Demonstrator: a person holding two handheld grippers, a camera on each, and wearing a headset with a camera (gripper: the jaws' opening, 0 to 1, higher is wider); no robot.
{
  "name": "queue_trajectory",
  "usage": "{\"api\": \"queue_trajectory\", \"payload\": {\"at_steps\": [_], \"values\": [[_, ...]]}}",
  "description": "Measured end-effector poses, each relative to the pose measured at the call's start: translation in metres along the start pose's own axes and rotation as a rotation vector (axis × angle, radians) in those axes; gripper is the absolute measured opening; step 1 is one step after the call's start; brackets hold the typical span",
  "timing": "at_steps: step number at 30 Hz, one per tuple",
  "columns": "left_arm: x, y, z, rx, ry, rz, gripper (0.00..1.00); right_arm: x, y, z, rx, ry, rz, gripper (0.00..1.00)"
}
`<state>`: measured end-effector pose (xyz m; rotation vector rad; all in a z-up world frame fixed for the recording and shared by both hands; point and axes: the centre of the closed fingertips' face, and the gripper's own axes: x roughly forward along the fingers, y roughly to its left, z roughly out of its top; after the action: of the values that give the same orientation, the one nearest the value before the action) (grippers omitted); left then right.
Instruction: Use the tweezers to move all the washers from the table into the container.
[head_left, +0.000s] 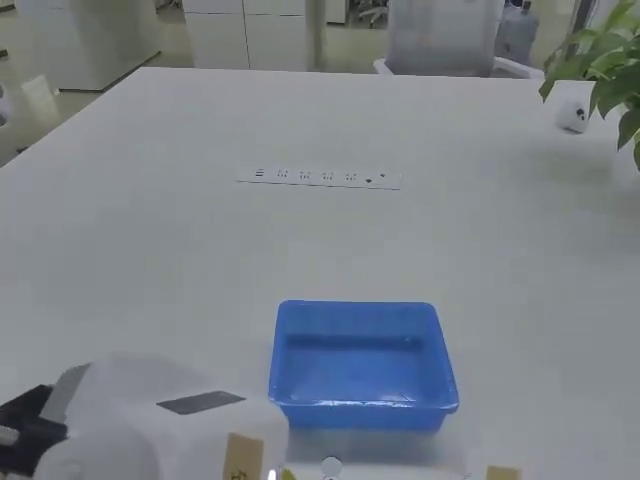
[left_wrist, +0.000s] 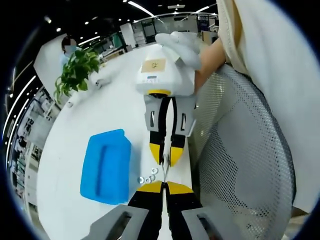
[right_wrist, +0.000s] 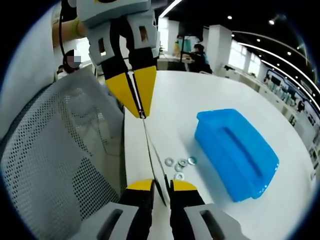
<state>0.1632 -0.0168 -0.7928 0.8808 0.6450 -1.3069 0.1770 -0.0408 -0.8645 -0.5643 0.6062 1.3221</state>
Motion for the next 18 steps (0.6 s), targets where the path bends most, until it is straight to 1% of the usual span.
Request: {"api": "queue_trajectory", "payload": {"at_steps": [3,5,8,10,12,15,18], "values": [[-0.005,0.0,0.006,0.022,0.001,-0.006,0.0,0.002,0.002,0.006,0.016,-0.024,0.02,0.08],[-0.009,0.002,0.01,0.027,-0.002,-0.008,0.0,0.004,0.003,0.01,0.031,-0.039,0.028,0.07],[-0.011,0.004,0.012,0.033,-0.001,-0.008,0.0,0.009,0.004,0.017,0.026,-0.056,0.039,0.07],[-0.012,0.006,0.014,0.037,0.002,-0.009,0.0,0.011,0.003,0.02,0.027,-0.063,0.043,0.07],[-0.013,0.007,0.015,0.028,0.001,-0.014,0.0,0.014,0.001,0.023,0.043,-0.078,0.044,0.07],[-0.015,0.01,0.015,0.027,0.005,-0.008,0.0,0.015,-0.001,0.028,0.066,-0.097,0.043,0.07],[-0.019,0.014,0.014,0.025,0.007,-0.007,0.0,0.016,-0.002,0.032,0.071,-0.11,0.042,0.07]]}}
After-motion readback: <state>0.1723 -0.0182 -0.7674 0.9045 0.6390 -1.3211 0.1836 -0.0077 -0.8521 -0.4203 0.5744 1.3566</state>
